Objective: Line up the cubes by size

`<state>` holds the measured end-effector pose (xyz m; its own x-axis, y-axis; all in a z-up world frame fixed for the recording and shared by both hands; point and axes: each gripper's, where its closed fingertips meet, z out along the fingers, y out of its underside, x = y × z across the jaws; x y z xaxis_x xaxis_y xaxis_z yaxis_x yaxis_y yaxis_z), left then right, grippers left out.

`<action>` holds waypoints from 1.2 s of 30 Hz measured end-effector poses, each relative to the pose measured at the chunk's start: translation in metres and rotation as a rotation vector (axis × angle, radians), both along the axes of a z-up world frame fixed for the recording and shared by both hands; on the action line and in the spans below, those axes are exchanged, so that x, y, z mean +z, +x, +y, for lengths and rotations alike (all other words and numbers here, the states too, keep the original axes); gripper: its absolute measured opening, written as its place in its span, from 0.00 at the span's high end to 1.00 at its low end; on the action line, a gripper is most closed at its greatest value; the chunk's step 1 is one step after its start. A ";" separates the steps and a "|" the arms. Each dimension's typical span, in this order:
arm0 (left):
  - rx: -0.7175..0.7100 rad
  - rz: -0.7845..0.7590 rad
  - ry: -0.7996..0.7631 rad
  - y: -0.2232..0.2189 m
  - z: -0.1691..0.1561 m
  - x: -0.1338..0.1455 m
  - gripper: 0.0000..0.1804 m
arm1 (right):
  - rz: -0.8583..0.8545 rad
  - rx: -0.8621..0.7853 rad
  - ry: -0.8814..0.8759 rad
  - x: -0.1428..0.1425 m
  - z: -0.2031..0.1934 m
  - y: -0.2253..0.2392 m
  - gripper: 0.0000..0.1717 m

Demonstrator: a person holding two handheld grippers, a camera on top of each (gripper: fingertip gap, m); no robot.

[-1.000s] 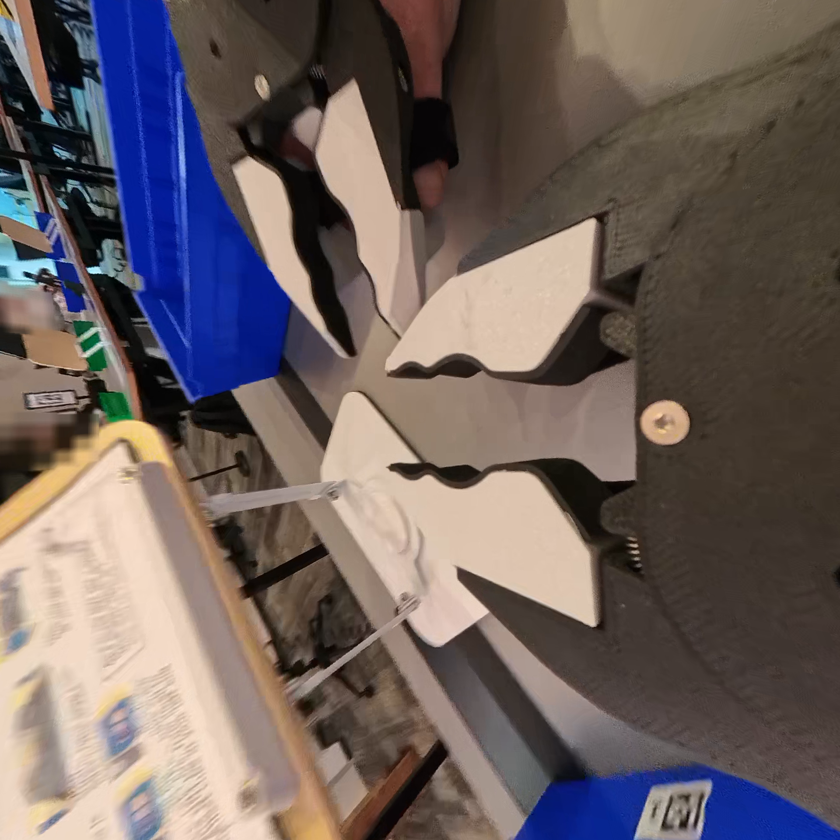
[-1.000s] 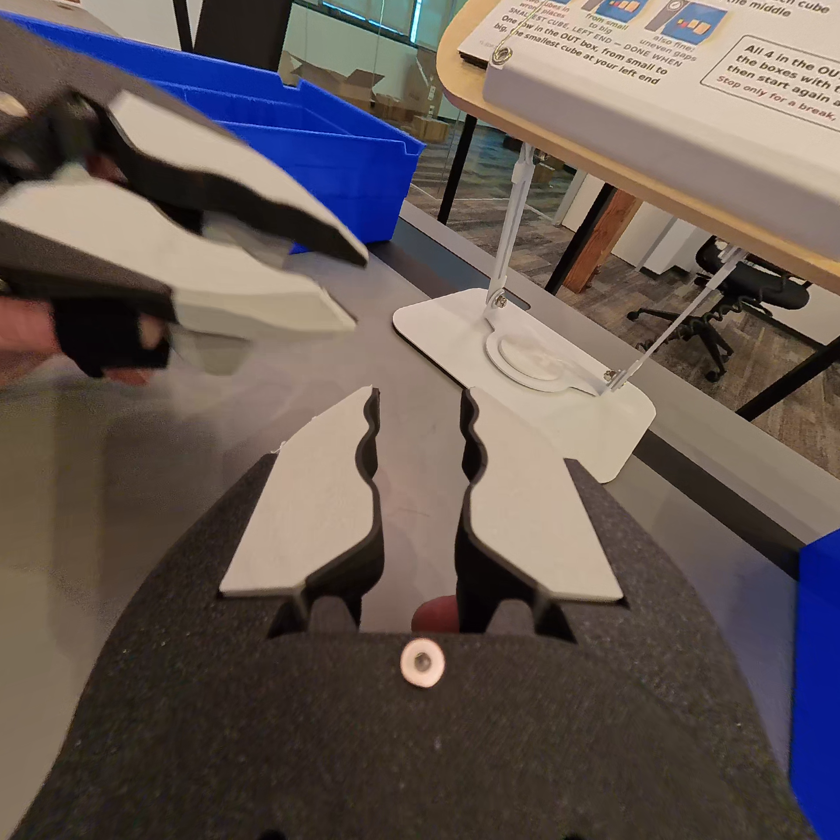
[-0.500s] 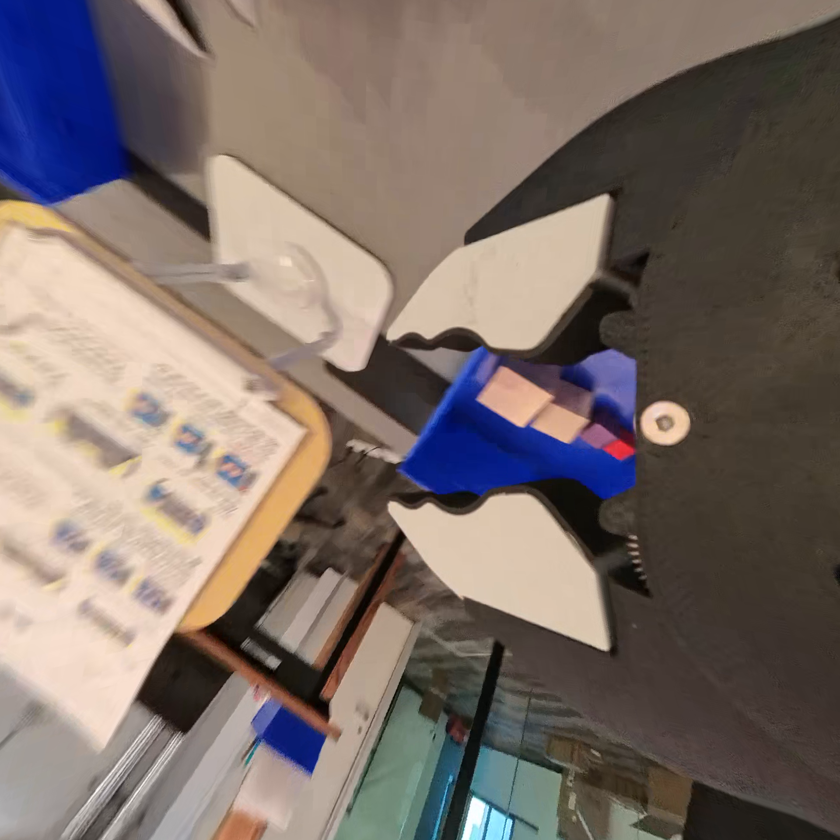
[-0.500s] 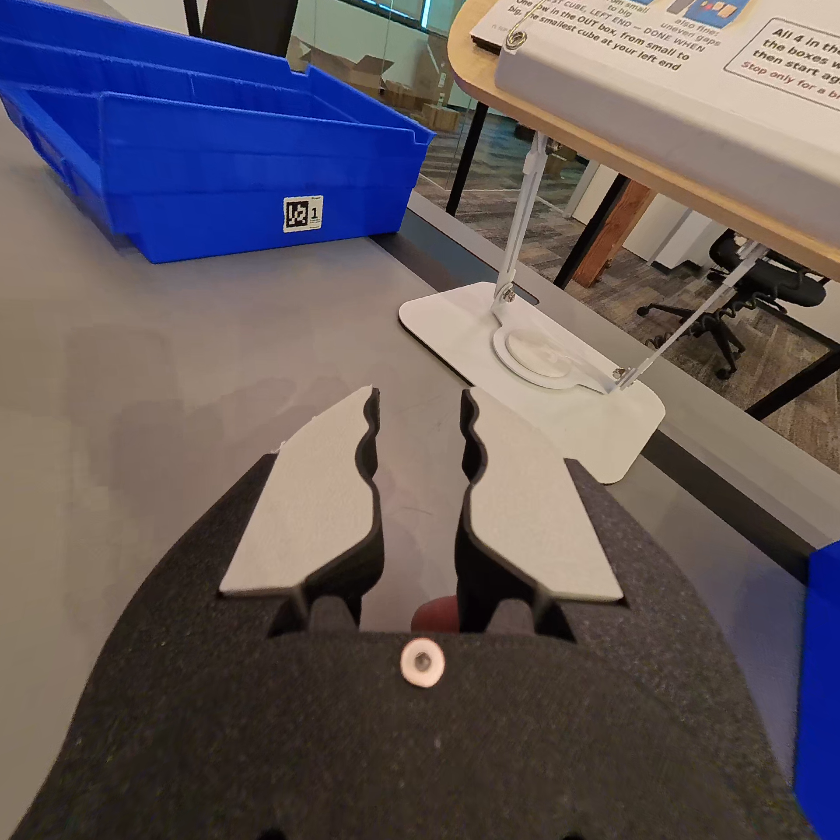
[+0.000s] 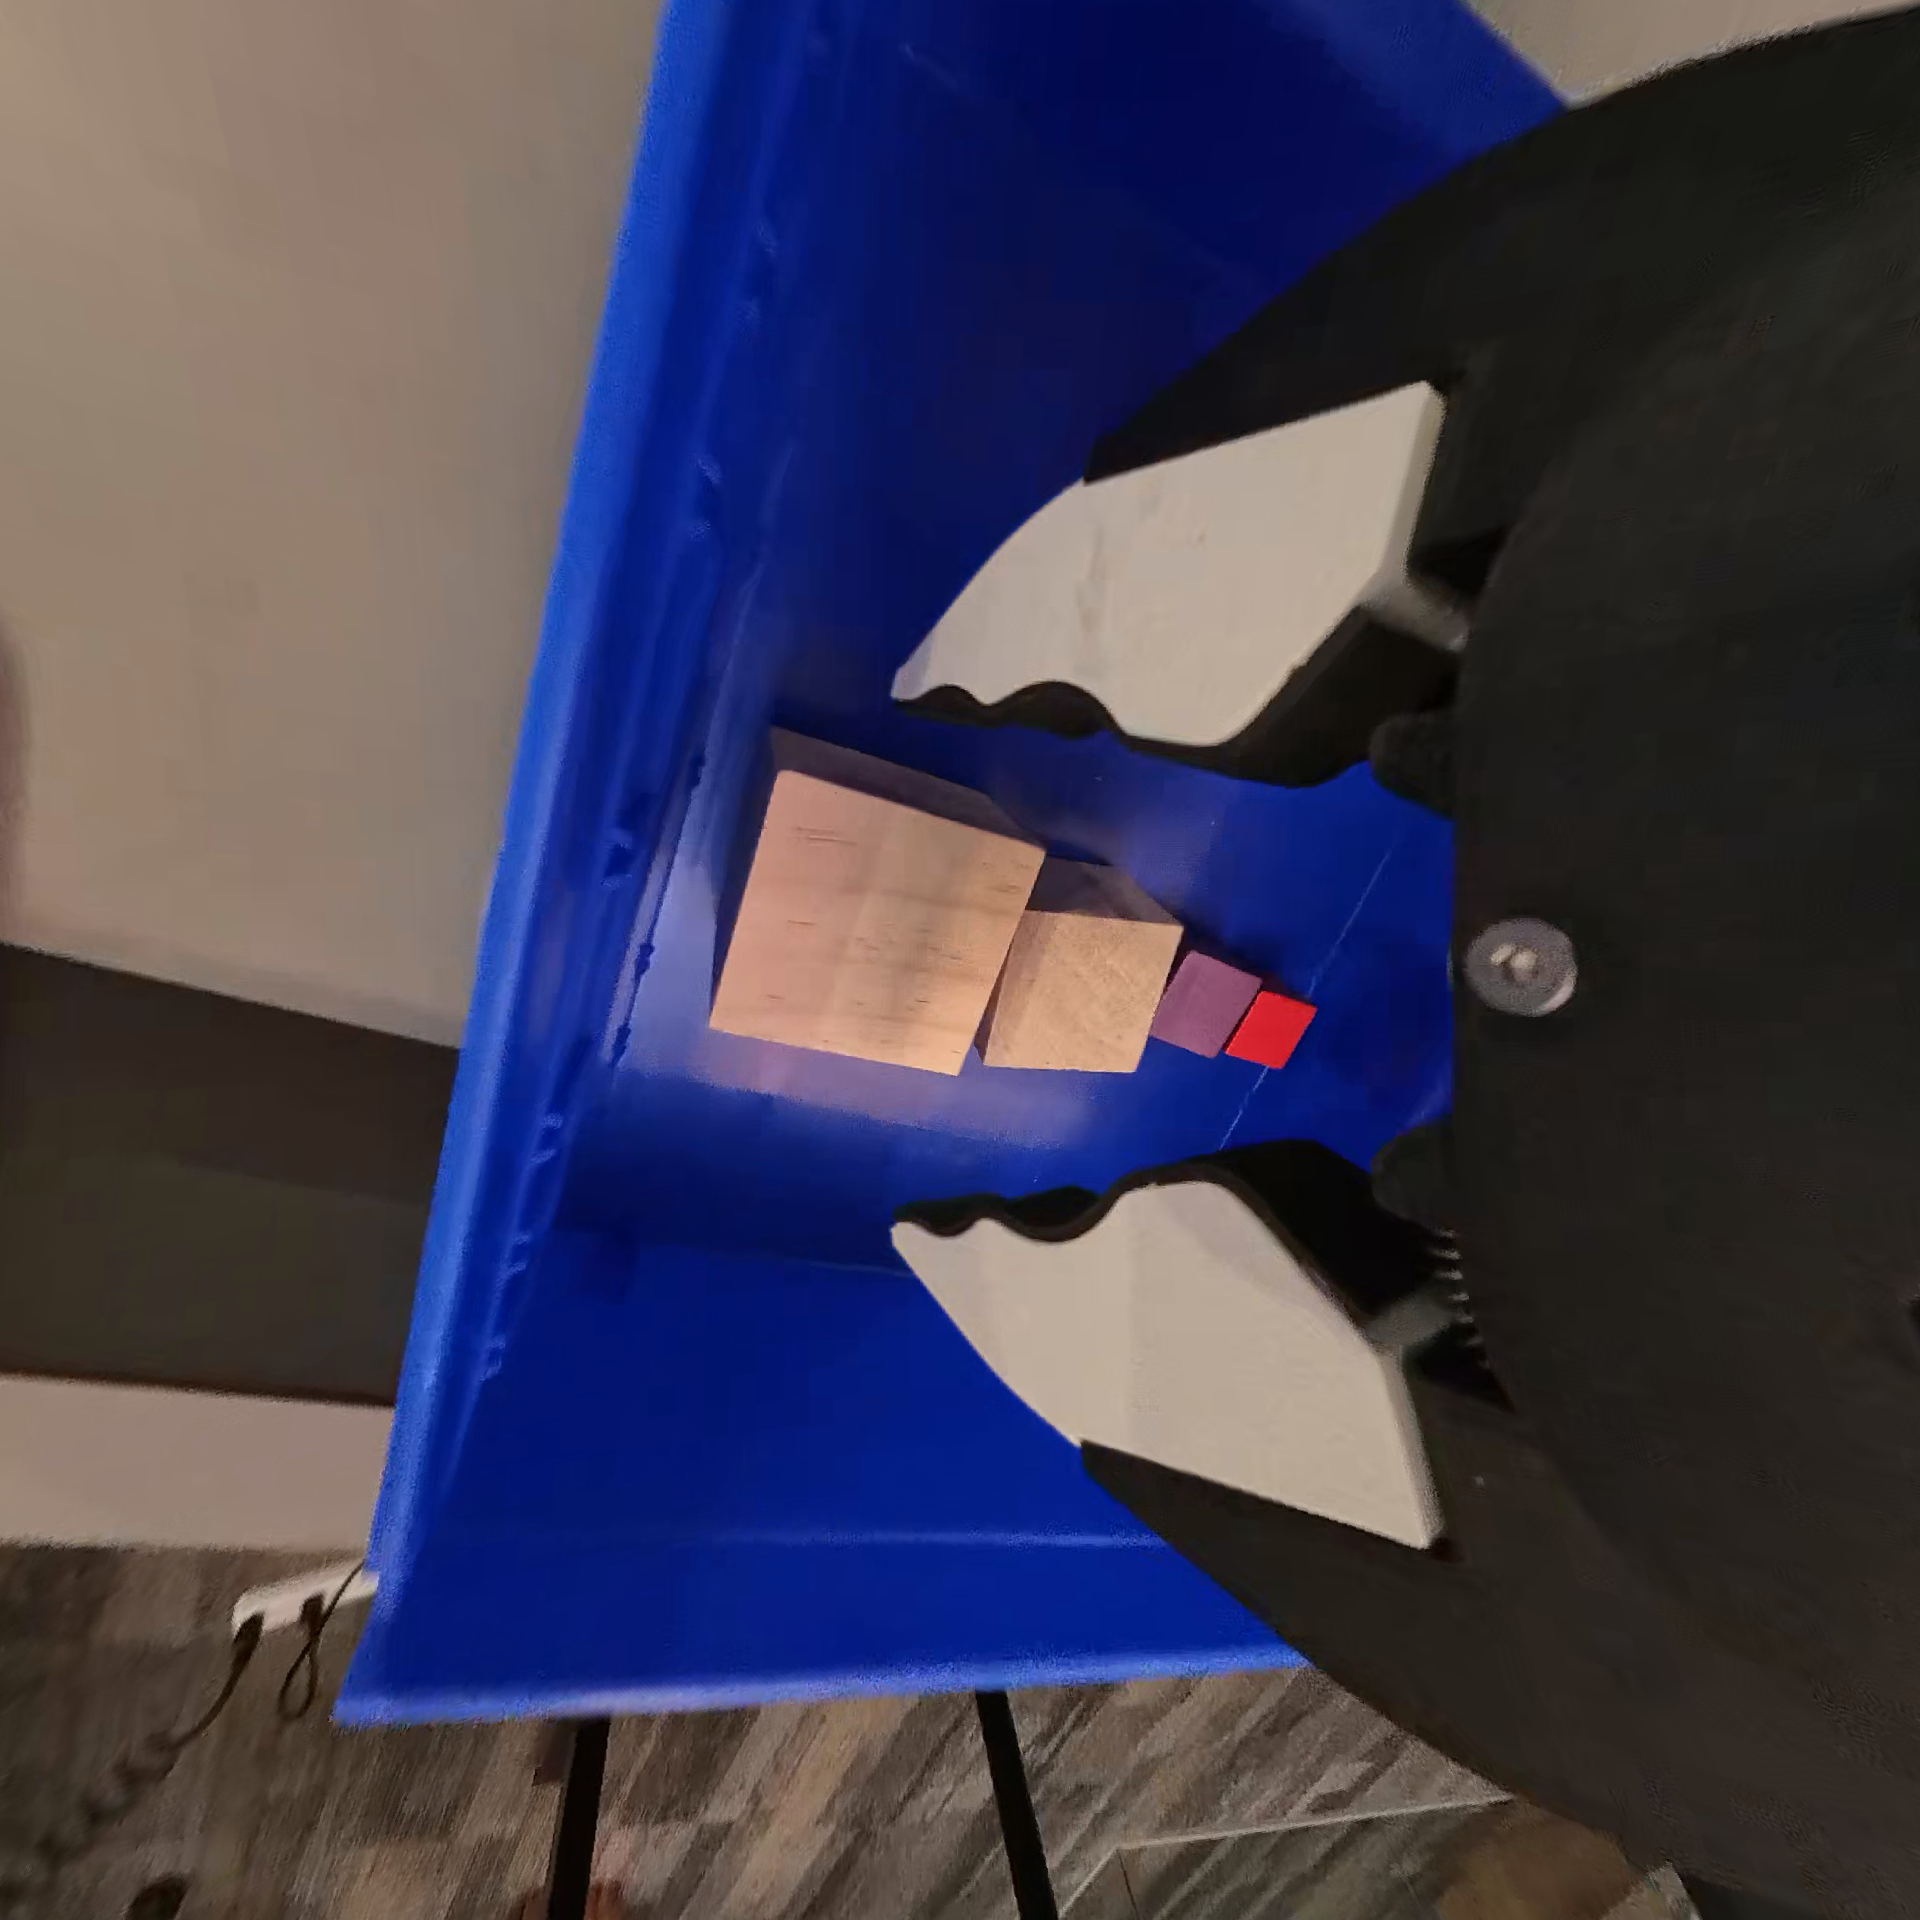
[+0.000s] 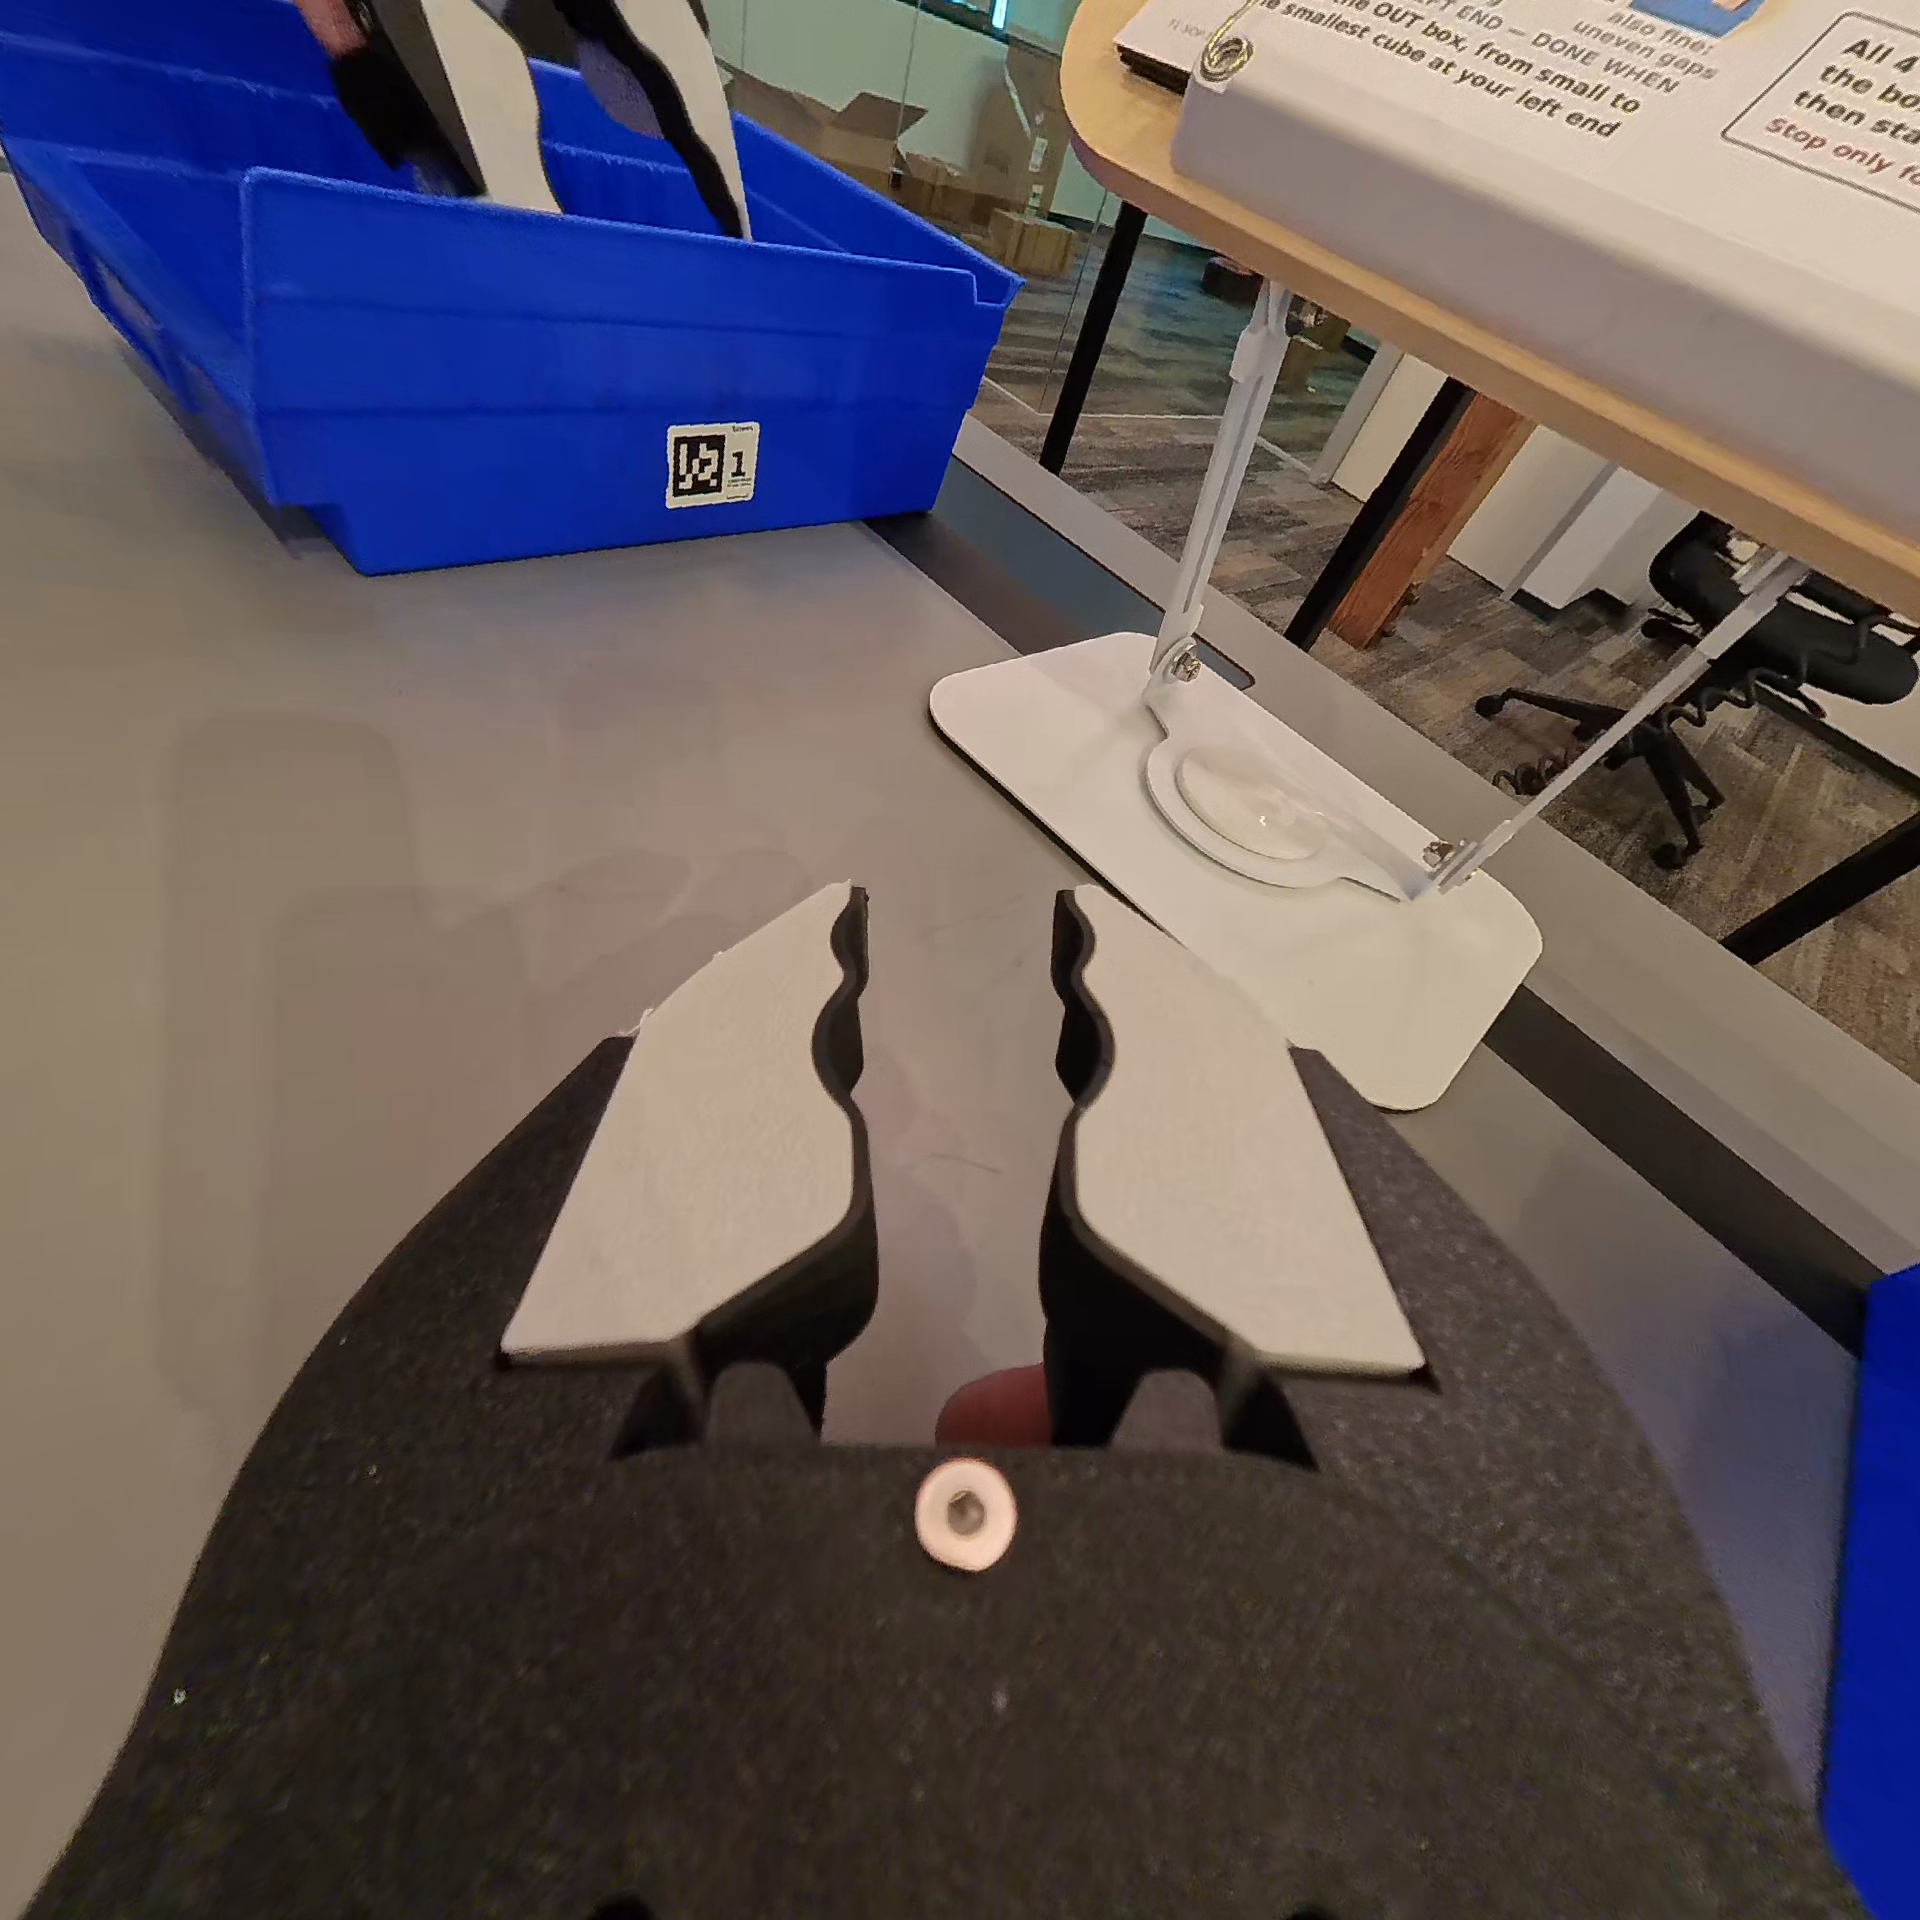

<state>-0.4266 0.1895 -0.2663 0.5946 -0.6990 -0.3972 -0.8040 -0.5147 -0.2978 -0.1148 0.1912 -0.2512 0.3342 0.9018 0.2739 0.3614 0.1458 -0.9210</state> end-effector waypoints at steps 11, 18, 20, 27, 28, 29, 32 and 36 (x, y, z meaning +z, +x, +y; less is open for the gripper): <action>-0.036 0.049 -0.189 -0.005 0.005 -0.042 0.64 | -0.008 0.007 0.001 -0.001 -0.001 -0.001 0.81; 0.022 0.049 0.004 -0.013 0.010 -0.013 0.65 | -0.009 0.008 0.001 -0.001 -0.001 -0.001 0.80; 0.077 0.003 0.117 -0.016 0.008 0.010 0.66 | -0.008 0.010 0.003 -0.001 -0.002 -0.001 0.80; 0.149 -0.207 0.523 0.008 -0.027 0.102 0.66 | 0.068 0.046 0.023 0.011 -0.007 -0.002 0.76; 0.123 -0.222 0.568 0.020 -0.032 0.117 0.66 | 0.120 0.068 0.015 0.019 -0.008 -0.002 0.75; 0.092 -0.233 0.613 0.034 -0.037 0.132 0.66 | 0.159 0.097 0.013 0.028 -0.010 -0.003 0.74; -0.030 -0.285 0.728 0.088 -0.049 0.179 0.66 | 0.214 0.189 0.107 0.069 -0.015 -0.002 0.73; -0.263 -0.389 0.834 0.179 -0.063 0.224 0.66 | 0.332 0.409 0.210 0.149 -0.042 0.005 0.73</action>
<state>-0.2478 0.1260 -0.0419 0.6543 -0.4098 -0.6356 -0.6312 0.1670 -0.7574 -0.1100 0.1496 -0.1021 0.0675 0.9135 0.4012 -0.0674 0.4053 -0.9117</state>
